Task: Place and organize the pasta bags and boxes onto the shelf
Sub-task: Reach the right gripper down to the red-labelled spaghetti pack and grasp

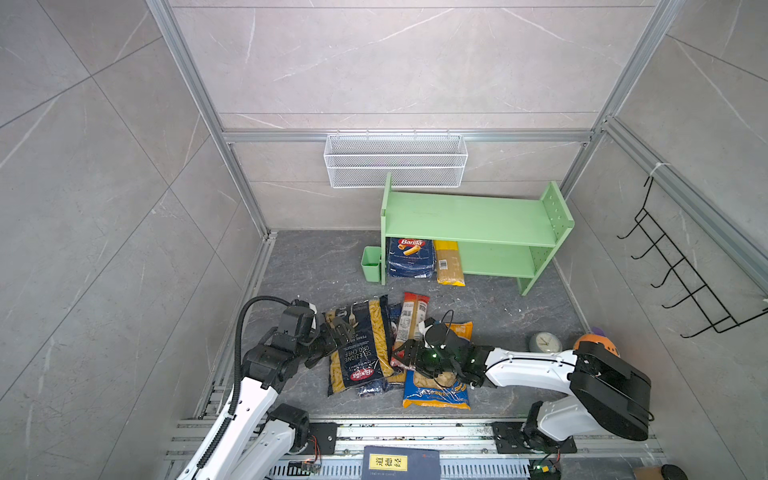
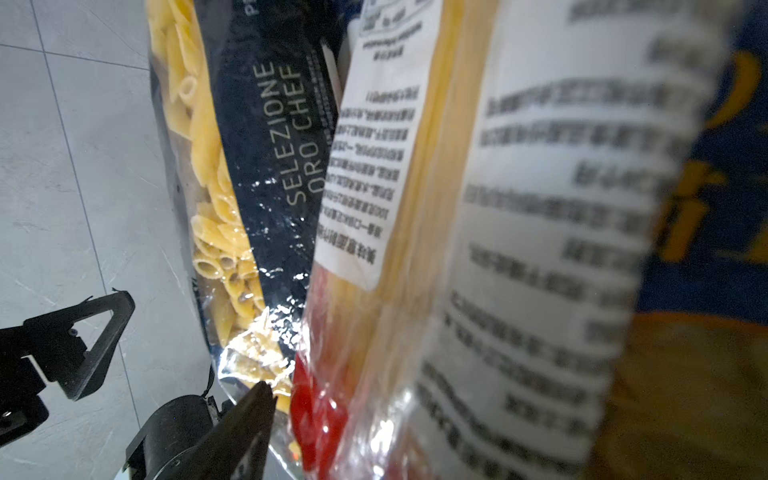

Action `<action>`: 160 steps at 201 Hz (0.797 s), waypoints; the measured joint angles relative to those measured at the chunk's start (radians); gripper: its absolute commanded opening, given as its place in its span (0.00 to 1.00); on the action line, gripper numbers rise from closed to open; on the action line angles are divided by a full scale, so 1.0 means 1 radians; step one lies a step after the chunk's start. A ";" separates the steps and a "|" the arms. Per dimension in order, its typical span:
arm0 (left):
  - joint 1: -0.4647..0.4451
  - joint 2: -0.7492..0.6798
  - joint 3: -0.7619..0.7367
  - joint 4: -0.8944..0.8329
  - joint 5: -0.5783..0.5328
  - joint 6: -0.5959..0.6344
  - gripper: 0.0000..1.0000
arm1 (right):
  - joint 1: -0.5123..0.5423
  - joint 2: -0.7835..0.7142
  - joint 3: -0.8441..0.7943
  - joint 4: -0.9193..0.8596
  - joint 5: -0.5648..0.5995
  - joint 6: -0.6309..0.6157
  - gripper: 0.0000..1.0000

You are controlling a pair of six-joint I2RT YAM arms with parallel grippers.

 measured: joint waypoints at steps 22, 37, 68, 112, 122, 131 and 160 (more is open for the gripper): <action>0.000 0.015 0.026 -0.002 0.007 0.007 1.00 | 0.011 0.007 -0.024 0.065 0.043 0.027 0.68; 0.000 0.028 0.047 -0.003 0.013 0.014 1.00 | 0.024 0.019 -0.041 0.107 0.075 0.043 0.62; 0.000 0.054 0.087 -0.010 0.013 0.033 1.00 | 0.056 0.032 -0.061 0.154 0.141 0.074 0.57; 0.000 0.080 0.115 -0.024 0.013 0.051 1.00 | 0.097 -0.007 -0.141 0.227 0.254 0.120 0.50; 0.000 0.089 0.117 -0.024 0.014 0.054 1.00 | 0.100 -0.030 -0.159 0.228 0.272 0.124 0.51; 0.000 0.099 0.119 -0.024 0.015 0.056 1.00 | 0.100 -0.049 -0.171 0.226 0.285 0.125 0.53; 0.000 0.134 0.127 -0.021 0.021 0.058 1.00 | 0.103 -0.072 -0.198 0.262 0.316 0.122 0.61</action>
